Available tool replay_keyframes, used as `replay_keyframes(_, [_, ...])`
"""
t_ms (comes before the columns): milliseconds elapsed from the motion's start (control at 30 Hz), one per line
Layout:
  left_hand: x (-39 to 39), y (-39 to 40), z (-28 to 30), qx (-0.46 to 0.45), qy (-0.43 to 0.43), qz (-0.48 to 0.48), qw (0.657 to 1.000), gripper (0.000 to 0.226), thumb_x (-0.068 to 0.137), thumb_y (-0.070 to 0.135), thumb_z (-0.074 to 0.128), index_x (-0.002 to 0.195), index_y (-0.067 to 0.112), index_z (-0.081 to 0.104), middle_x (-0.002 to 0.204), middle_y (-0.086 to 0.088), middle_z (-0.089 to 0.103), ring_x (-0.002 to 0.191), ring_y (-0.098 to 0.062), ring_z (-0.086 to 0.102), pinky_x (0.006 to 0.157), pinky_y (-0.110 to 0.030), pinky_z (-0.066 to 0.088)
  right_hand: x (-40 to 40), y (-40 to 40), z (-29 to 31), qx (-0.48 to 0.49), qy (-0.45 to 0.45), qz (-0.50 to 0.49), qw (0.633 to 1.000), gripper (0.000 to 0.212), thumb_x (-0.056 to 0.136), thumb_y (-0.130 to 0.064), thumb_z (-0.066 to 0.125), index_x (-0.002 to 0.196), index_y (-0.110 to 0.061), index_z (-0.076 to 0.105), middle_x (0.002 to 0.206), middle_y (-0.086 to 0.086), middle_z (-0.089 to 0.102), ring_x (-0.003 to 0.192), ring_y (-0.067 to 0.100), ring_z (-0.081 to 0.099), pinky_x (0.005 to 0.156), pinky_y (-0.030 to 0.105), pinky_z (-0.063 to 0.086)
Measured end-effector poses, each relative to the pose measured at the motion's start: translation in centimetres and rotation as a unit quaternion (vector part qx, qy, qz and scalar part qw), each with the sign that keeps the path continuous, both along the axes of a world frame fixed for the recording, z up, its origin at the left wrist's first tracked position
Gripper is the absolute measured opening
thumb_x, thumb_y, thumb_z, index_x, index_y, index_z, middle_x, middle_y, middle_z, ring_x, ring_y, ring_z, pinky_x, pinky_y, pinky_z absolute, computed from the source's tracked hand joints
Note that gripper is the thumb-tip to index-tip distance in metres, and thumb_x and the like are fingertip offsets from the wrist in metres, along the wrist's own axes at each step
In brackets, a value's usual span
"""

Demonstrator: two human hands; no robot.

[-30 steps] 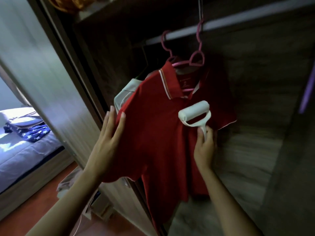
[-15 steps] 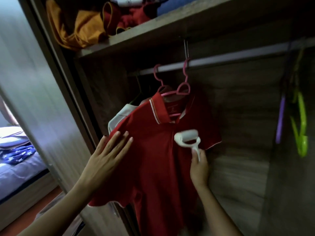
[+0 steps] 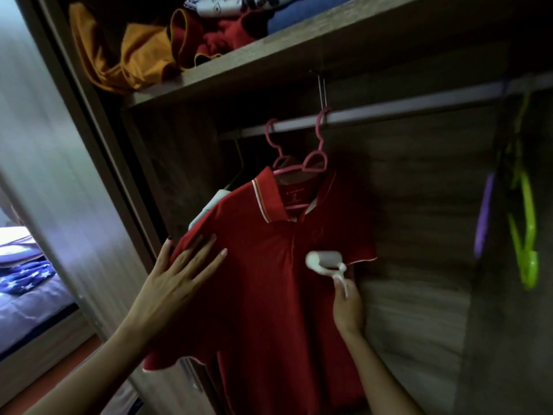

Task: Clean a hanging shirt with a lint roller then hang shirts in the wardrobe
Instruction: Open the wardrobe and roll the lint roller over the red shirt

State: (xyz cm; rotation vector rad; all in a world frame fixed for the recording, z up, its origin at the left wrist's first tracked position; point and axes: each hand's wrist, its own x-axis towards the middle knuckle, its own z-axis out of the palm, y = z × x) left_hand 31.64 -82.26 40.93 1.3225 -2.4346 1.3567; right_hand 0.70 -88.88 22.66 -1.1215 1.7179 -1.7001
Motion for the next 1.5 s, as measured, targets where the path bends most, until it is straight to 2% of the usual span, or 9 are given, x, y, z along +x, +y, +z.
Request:
replay_keyframes(200, [-0.6,0.1,0.0,0.025,0.021,0.019,0.999,0.106,0.062,0.020,0.083,0.150,0.022,0.025,0.158,-0.013,0.017,0.146,-0.026,0.001,0.115,-0.060,0.005,-2.7,-2.0,10.5,-0.128,-0.087,-0.090,0.984,0.028,0.101,-0.032,0.042,0.097,-0.010,0.057,0.071,0.000,0.055,0.060,0.013,0.050,0.057,0.024,0.033])
replay_keyframes(300, [-1.1,0.0,-0.1,0.025,0.034,0.022,0.999,0.100,0.065,0.016,0.080,0.149,0.021,0.028,0.156,-0.013,0.022,0.143,-0.032,0.023,0.115,-0.058,0.003,-3.0,-2.8,12.2,-0.147,-0.115,-0.097,0.978,0.030,0.101,-0.034,0.042,0.102,-0.008,0.058,0.078,-0.001,0.056,0.064,0.009,0.052,0.054,0.016,0.035])
replay_keyframes(533, [-1.6,0.0,-0.4,0.011,0.053,0.027,0.998,0.088,0.072,0.011,0.073,0.149,0.017,0.030,0.155,-0.015,0.026,0.139,-0.032,0.024,0.116,-0.053,-0.005,-0.3,-1.1,-0.7,0.018,-0.011,-0.017,1.000,0.030,0.100,-0.031,0.044,0.100,-0.007,0.060,0.081,0.003,0.059,0.078,0.026,0.059,0.067,0.026,0.033])
replay_keyframes(667, [-1.4,0.0,-0.7,0.007,0.046,0.027,0.999,0.063,0.089,0.018,0.039,0.150,0.018,0.025,0.156,-0.013,0.024,0.144,-0.033,0.014,0.116,-0.053,-0.005,0.7,0.9,-7.1,0.147,0.016,0.018,0.989,0.024,0.098,-0.029,0.049,0.101,-0.006,0.056,0.094,0.016,0.066,0.091,0.035,0.063,0.071,0.032,0.040])
replay_keyframes(767, [-1.1,0.1,-0.9,0.011,0.042,0.031,0.999,0.063,0.088,0.020,0.032,0.151,0.016,0.024,0.157,-0.012,0.023,0.143,-0.030,0.020,0.116,-0.051,-0.004,1.2,0.9,-7.5,0.124,0.001,-0.011,0.992,0.018,0.094,-0.023,0.053,0.107,-0.012,0.049,0.094,0.016,0.066,0.086,0.036,0.064,0.073,0.040,0.050])
replay_keyframes(867, [-1.0,0.0,-1.3,0.015,0.052,0.026,0.998,0.067,0.089,0.017,0.045,0.151,0.017,0.021,0.158,-0.011,0.017,0.147,-0.026,-0.007,0.117,-0.052,-0.003,1.8,0.5,-6.7,0.076,0.009,-0.007,0.997,0.023,0.097,-0.023,0.048,0.118,-0.016,0.044,0.095,0.012,0.066,0.082,0.032,0.064,0.073,0.044,0.053])
replay_keyframes(1000, [-1.1,-0.1,-1.3,0.025,0.060,0.023,0.998,0.067,0.090,0.014,0.045,0.152,0.018,0.020,0.159,-0.011,0.016,0.144,-0.030,0.016,0.117,-0.053,-0.002,2.8,1.0,-8.4,0.075,0.014,0.009,0.997,0.026,0.099,-0.017,0.047,0.123,-0.008,0.048,0.094,0.009,0.063,0.085,0.030,0.063,0.069,0.034,0.044])
replay_keyframes(1267, [-1.4,-0.8,-2.0,0.020,0.072,0.028,0.997,0.059,0.093,0.019,0.026,0.152,0.015,0.019,0.158,-0.013,0.019,0.143,-0.033,0.018,0.116,-0.057,0.012,3.3,5.0,-20.3,0.400,0.031,0.081,0.913,0.031,0.100,-0.028,0.038,0.129,-0.017,0.044,0.126,0.017,0.056,0.117,0.038,0.052,0.100,0.051,0.032])
replay_keyframes(1500, [-1.9,-1.4,-2.8,0.039,0.100,0.020,0.994,0.059,0.097,0.015,0.033,0.152,0.016,0.015,0.159,-0.012,0.015,0.145,-0.031,0.015,0.118,-0.055,0.007,5.1,6.4,-12.5,0.068,0.049,-0.094,0.992,0.033,0.099,-0.017,0.045,0.130,-0.004,0.044,0.104,0.016,0.066,0.086,0.029,0.063,0.070,0.026,0.036])
